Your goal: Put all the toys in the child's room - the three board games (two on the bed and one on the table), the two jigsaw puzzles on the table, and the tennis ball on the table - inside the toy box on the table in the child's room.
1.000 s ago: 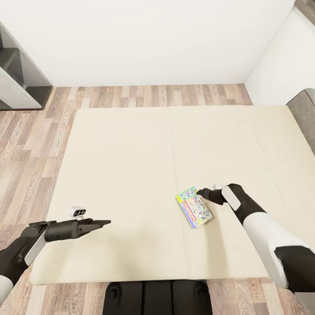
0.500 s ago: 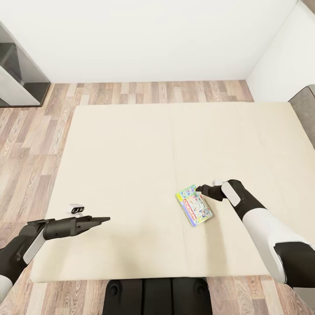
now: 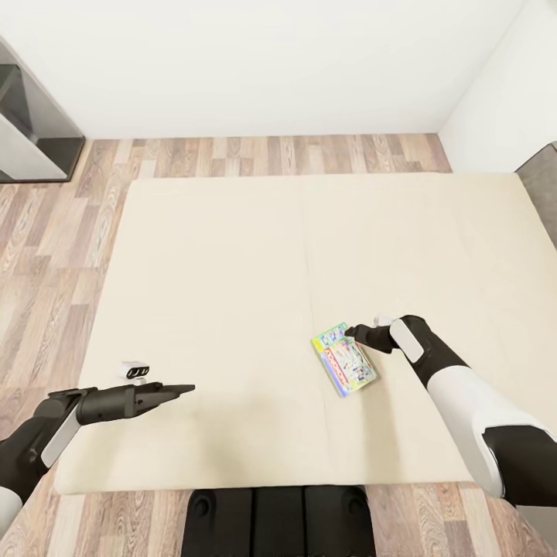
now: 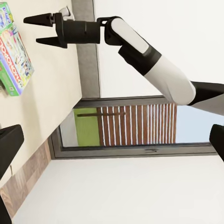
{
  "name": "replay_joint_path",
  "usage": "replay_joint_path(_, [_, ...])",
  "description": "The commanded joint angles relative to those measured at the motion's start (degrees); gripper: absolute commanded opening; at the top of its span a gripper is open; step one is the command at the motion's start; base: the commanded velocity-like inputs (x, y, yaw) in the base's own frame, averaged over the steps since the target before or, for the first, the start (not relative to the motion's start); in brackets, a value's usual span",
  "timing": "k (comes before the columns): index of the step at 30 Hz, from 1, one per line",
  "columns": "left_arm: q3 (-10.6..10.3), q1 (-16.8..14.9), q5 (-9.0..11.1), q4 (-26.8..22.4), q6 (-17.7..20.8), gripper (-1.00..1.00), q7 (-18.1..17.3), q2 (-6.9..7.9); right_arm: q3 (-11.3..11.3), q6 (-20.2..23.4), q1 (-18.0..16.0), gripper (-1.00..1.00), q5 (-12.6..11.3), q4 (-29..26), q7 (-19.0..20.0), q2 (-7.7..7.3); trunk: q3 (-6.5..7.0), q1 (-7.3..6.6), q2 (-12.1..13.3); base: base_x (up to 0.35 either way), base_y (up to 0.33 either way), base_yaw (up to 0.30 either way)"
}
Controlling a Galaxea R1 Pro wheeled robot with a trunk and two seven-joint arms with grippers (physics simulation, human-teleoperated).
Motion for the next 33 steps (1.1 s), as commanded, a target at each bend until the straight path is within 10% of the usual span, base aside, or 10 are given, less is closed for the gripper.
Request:
replay_joint_path(1, [-0.2,0.0,0.3,0.0,0.6,1.00,-0.1,0.08,0.4,0.2,0.0,1.00,-0.5,-0.1,-0.5,-0.05,-0.16,0.03,-0.1,0.000,0.000,0.000])
replay_joint_path(33, [-0.2,0.0,0.2,0.0,0.5,1.00,-0.1,-0.01,0.4,0.9,-2.7,1.00,0.6,-0.1,-0.5,0.14,-2.59,0.03,-0.1,0.000,0.000,0.000])
